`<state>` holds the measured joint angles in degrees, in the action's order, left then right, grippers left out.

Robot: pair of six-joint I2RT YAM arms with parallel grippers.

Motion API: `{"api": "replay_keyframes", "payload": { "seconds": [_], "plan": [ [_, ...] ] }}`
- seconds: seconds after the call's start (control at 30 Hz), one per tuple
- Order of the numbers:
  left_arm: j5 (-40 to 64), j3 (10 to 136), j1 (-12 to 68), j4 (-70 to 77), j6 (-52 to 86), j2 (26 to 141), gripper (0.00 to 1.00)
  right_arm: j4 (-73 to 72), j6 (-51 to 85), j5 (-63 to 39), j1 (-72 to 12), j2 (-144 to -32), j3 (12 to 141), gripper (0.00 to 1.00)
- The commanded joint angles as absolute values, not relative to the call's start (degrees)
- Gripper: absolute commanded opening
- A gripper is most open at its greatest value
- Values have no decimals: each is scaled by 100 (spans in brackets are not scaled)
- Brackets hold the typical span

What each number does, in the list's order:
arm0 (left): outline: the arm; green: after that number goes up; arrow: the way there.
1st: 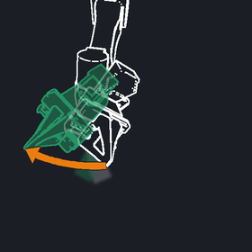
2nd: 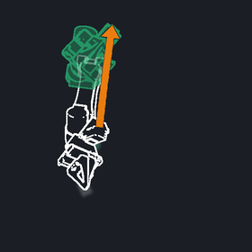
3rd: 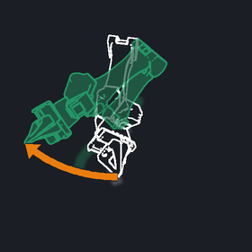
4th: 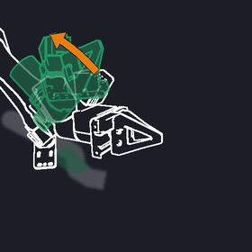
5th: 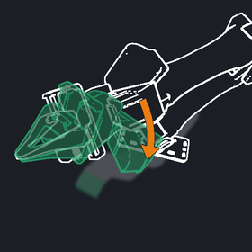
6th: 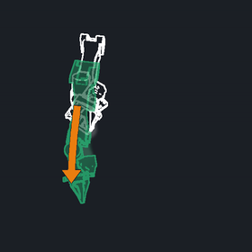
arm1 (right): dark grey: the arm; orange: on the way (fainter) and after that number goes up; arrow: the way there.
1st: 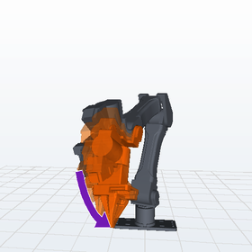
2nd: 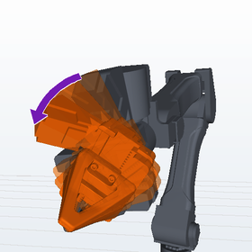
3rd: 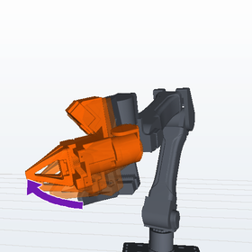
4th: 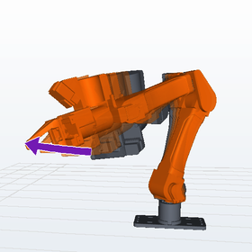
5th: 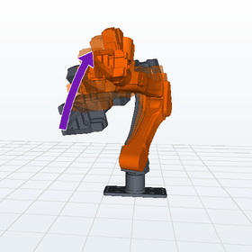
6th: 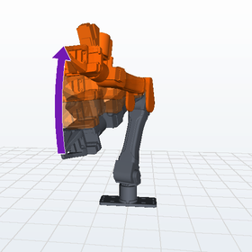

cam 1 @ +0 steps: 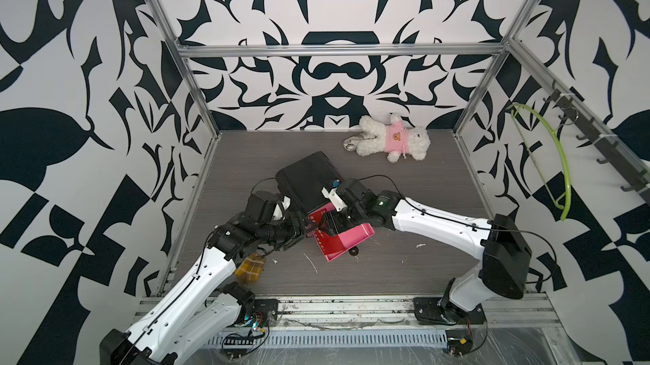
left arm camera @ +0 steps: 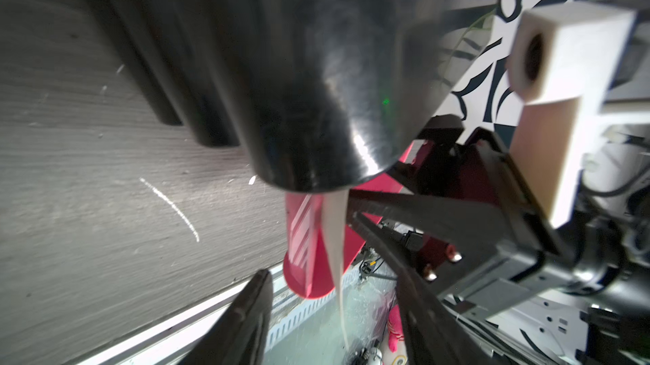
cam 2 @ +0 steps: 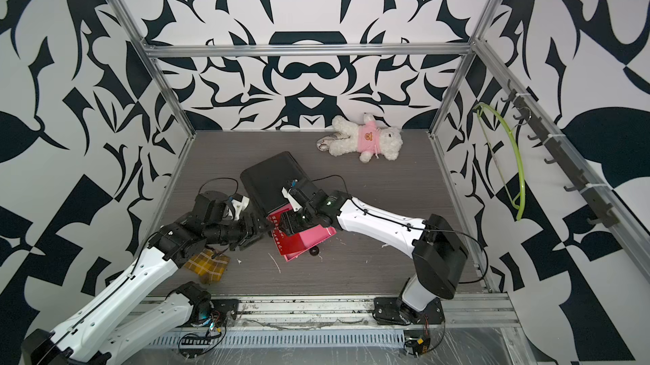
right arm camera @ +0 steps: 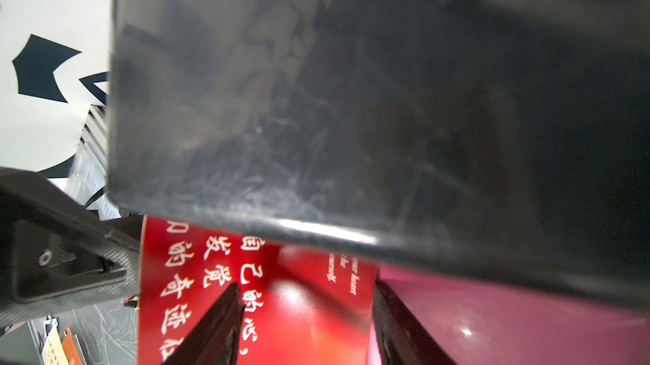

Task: Take the postcards out of the drawer
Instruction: Pick up the postcard from the drawer.

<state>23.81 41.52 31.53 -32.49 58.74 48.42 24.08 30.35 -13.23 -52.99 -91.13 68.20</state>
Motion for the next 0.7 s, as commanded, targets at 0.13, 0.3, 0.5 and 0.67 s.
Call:
{"api": "replay_keyframes", "payload": {
  "seconds": [0.13, 0.3, 0.5, 0.67],
  "plan": [
    [2208, 3941, 3325, -2710, 6126, 5057, 50, 2338, 3093, -852, -5257, -9343, 6639, 62],
    [2259, 3911, 3340, -2716, 6106, 5127, 39, 2325, 3103, -834, -5258, -9266, 6583, 62],
    [2275, 3941, 3347, -2720, 6136, 5131, 25, 2402, 3051, -779, -5262, -9220, 6575, 62],
    [2416, 3964, 3358, -2715, 6135, 5308, 11, 2478, 2997, -647, -5258, -9100, 6578, 62]
  ]
}}
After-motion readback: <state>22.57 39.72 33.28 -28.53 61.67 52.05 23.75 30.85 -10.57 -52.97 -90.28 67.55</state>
